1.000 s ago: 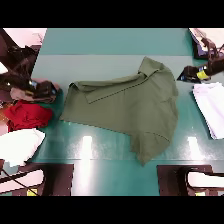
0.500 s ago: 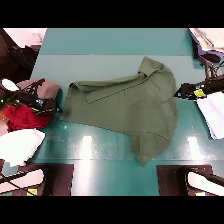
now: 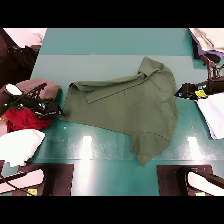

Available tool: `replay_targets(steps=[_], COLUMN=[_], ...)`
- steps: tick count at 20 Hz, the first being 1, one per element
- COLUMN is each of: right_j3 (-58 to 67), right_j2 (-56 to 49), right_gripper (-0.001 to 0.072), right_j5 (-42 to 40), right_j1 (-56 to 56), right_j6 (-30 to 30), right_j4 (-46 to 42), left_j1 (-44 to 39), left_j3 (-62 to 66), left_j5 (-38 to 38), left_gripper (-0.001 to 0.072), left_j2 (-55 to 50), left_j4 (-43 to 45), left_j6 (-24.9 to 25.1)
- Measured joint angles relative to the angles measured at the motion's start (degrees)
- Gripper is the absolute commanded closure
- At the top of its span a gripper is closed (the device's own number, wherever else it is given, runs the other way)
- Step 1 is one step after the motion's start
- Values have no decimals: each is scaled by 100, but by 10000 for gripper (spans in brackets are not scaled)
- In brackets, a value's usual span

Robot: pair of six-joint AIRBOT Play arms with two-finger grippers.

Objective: Fold the shirts.

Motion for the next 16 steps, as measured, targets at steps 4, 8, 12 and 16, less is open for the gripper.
replay_targets(steps=[4,8,12,16], right_j3=[0,0,0,-234], right_j2=[7,7,7,120], right_gripper=[399,400,399,399], right_j5=[-2,50,225,778], right_j1=[0,0,-13,-227], right_j6=[2,2,4,7], right_j4=[4,4,0,-28], left_j1=[-348,-516,-562,-579], left_j3=[-28,-31,-22,264], left_j5=[219,256,129,-142], left_gripper=[416,419,682,682], left_j2=[0,0,0,66], left_j4=[-15,48,107,129], left_j6=[-2,-44,-85,-111])
